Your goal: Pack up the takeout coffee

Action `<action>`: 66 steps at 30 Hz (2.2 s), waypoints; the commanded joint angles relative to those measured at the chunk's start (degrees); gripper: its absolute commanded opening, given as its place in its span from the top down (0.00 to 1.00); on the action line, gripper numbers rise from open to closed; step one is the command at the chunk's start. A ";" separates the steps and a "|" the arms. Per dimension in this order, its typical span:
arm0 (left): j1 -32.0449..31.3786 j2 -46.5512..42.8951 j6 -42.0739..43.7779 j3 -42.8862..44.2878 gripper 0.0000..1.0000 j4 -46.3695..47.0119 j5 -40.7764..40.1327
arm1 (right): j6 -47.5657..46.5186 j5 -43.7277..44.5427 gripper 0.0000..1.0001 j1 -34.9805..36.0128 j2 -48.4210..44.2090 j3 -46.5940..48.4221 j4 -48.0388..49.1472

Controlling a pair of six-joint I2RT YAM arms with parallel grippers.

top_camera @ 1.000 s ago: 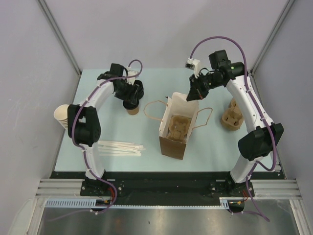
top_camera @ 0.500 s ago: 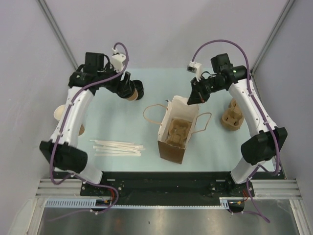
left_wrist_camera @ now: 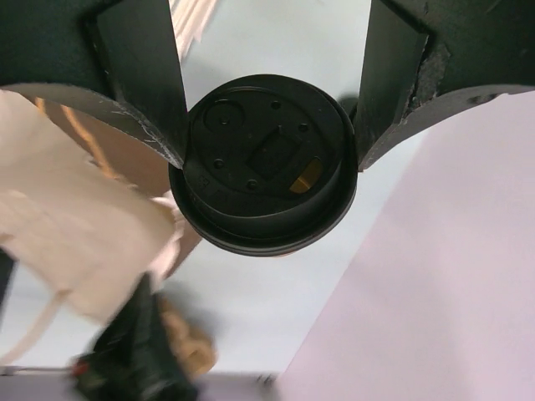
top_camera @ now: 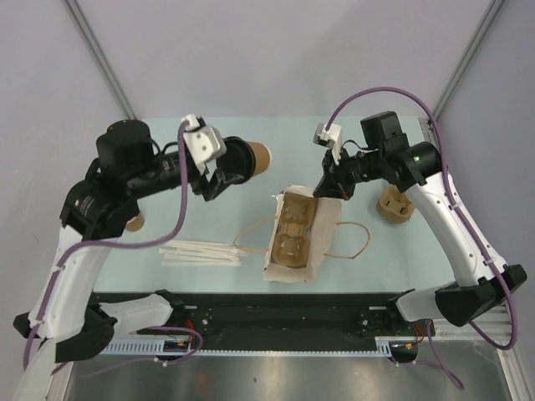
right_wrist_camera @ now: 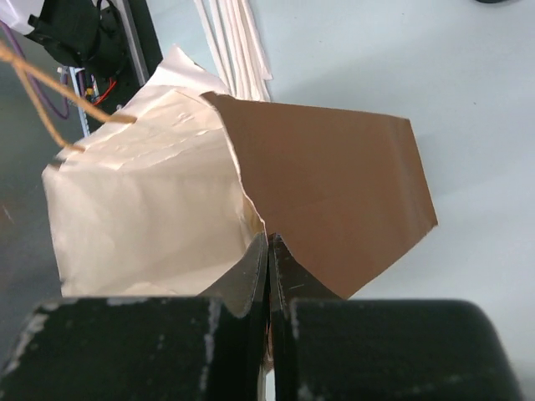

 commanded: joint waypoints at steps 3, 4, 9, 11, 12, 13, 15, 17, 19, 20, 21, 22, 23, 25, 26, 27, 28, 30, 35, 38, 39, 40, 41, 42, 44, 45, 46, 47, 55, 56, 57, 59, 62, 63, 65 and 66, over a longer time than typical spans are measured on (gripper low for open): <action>-15.10 0.59 8.14 3.73 0.67 0.01 -9.82 | 3.72 2.40 1.00 0.19 -1.13 -1.29 5.28; -16.95 0.86 9.62 3.91 0.67 -0.52 -11.05 | 3.98 2.49 1.00 0.19 -1.22 -1.20 5.37; -27.32 2.53 12.97 2.78 0.67 -2.99 -16.41 | 5.82 3.36 1.00 -0.16 -0.08 -1.11 6.42; -30.84 3.49 14.03 2.51 0.66 -3.60 -17.65 | 6.62 2.84 1.00 -0.86 0.53 -0.93 6.86; -31.63 4.19 14.03 2.51 0.66 -3.86 -18.01 | 7.32 2.05 1.00 -1.12 0.71 -0.76 7.13; -33.12 5.68 14.21 2.59 0.66 -4.13 -19.49 | 7.59 1.87 1.00 -1.13 0.89 -0.67 7.30; -33.84 7.45 14.73 2.16 0.66 -4.83 -21.17 | 8.11 1.52 1.00 -1.39 1.68 -0.50 7.48; -34.45 10.07 15.61 1.28 0.67 -4.74 -24.16 | 8.20 1.26 1.00 -1.65 2.03 -0.41 7.48; -34.54 11.75 16.41 0.58 0.67 -4.22 -27.14 | 8.82 0.99 1.00 -2.27 2.82 -0.32 7.39; -34.63 13.07 16.58 0.05 0.67 -3.96 -27.85 | 9.08 0.91 1.00 -2.36 3.00 -0.23 7.31; -34.72 13.95 17.28 -0.13 0.67 -3.95 -28.29 | 9.34 0.21 1.00 -3.05 3.87 -0.06 7.22; -34.63 14.65 17.55 -0.30 0.67 -3.87 -28.64 | 9.87 -0.41 1.00 -3.32 4.23 0.12 7.13; -34.63 15.27 17.72 -1.00 0.67 -3.78 -29.25 | 10.31 -0.85 1.00 -3.76 4.67 0.21 6.96; -34.63 16.85 18.43 -1.80 0.67 -3.34 -29.43 | 11.45 -2.08 1.00 -4.73 5.90 0.47 6.96; -34.63 17.21 18.60 -2.58 0.67 -3.25 -29.35 | 11.80 -2.69 1.00 -4.99 6.34 0.56 6.78; -34.54 17.73 18.86 -3.11 0.67 -2.99 -29.09 | 12.33 -2.87 1.00 -5.34 6.69 0.56 6.78; -34.54 17.91 18.95 -3.38 0.67 -2.64 -28.91 | 12.68 -3.22 1.00 -6.56 7.65 0.65 6.69; -34.19 18.35 18.87 -4.78 0.67 -2.29 -28.12 | 14.44 -5.06 1.00 -8.15 8.88 1.09 6.43; -29.01 20.02 16.85 -4.70 0.67 -2.63 -23.30 | 18.40 -11.82 1.00 -13.68 12.40 0.56 4.94; -26.72 20.28 16.49 -4.79 0.67 -2.90 -20.74 | 17.96 -12.63 1.00 -14.05 12.76 -0.84 3.18; -26.28 20.29 16.41 -4.61 0.67 -2.90 -19.95 | 17.44 -12.80 1.00 -14.05 12.84 -1.37 2.83; -26.19 20.29 16.41 -4.53 0.67 -3.07 -19.68 | 17.43 -12.89 1.00 -14.05 12.84 -1.63 2.56; -26.28 20.29 16.32 -4.35 0.67 -3.25 -19.16 | 17.43 -13.16 1.00 -13.96 12.93 -1.72 2.56; -26.28 20.29 16.06 -4.26 0.67 -3.25 -18.54 | 17.43 -12.90 1.00 -13.87 12.76 -1.64 2.65; -26.28 20.63 14.92 -4.09 0.67 -3.25 -17.05 | 17.17 -11.93 1.00 -13.87 12.41 -1.64 2.30; -26.28 20.72 14.30 -3.91 0.67 -3.25 -16.52 | 16.82 -11.41 1.00 -13.96 11.80 -1.81 1.95; -26.19 20.72 13.69 -4.00 0.67 -2.90 -15.38 | 16.90 -10.79 1.00 -14.05 10.92 -3.21 1.77; -26.28 20.55 12.55 -4.78 0.67 -2.46 -15.03 | 16.99 -10.18 1.00 -14.13 10.13 -4.09 2.03; -26.28 18.36 8.41 -11.89 0.67 2.98 -11.95 | 21.30 -3.41 0.97 -11.06 -2.08 -13.67 13.79; -26.37 18.00 7.54 -14.26 0.67 3.95 -11.60 | 21.65 -2.36 0.96 -10.97 -2.45 -14.37 14.77; -26.37 17.48 7.01 -15.24 0.67 5.17 -11.25 | 21.91 -2.26 0.96 -10.62 -2.54 -15.16 15.47; -26.37 17.47 5.08 -16.65 0.67 5.71 -10.98 | 22.96 -1.03 0.94 -9.65 -2.01 -15.08 16.27; -26.37 16.86 3.23 -18.40 0.67 6.41 -9.84 | 23.58 0.81 0.89 -9.39 -1.22 -15.09 14.17; -26.37 16.60 2.61 -18.93 0.67 8.07 -9.75 | 23.24 1.16 0.86 -9.56 -1.39 -15.52 13.47; -26.37 17.91 1.64 -18.68 0.67 8.53 -8.61 | 23.06 2.31 0.79 -10.17 -2.27 -16.14 13.11; -26.37 18.61 1.55 -18.33 0.67 8.26 -7.91 | 22.19 2.31 0.67 -10.53 -2.36 -16.14 13.02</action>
